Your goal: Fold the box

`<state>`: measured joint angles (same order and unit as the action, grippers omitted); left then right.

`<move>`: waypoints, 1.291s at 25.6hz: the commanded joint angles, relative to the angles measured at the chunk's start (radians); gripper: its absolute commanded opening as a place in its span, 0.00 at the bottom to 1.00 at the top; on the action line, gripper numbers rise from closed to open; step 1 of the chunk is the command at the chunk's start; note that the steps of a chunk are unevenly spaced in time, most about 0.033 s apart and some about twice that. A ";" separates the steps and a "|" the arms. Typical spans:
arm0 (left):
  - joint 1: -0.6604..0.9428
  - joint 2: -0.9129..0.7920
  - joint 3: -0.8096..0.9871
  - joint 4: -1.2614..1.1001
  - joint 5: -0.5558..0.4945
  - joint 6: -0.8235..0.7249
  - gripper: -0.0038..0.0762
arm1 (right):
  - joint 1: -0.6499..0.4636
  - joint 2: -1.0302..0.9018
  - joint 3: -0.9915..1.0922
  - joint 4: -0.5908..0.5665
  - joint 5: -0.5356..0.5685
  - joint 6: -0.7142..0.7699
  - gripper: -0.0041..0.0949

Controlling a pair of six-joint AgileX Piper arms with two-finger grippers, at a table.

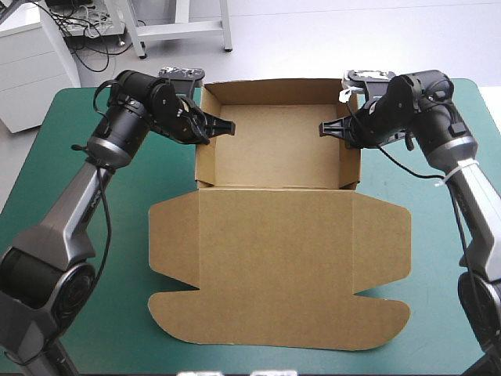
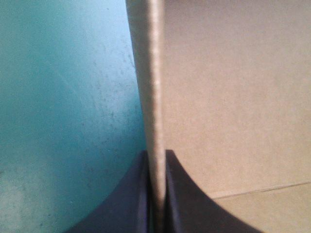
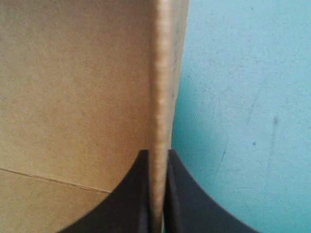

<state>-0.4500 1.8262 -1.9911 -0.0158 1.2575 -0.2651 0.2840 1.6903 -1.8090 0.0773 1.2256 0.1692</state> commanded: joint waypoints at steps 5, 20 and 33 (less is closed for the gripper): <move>-0.002 0.087 -0.050 0.027 0.041 -0.018 0.01 | -0.004 0.105 -0.032 0.062 0.022 -0.048 0.03; -0.002 0.207 -0.039 -0.018 0.041 -0.018 0.01 | -0.002 0.193 -0.031 0.000 0.022 -0.090 0.03; -0.002 0.213 -0.039 -0.047 0.041 0.035 0.39 | -0.002 0.222 -0.031 0.062 0.022 -0.081 0.48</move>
<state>-0.4472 2.0921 -2.0060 -0.0343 1.2326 -0.2417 0.2779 1.9648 -1.8081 0.0908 1.2291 0.0833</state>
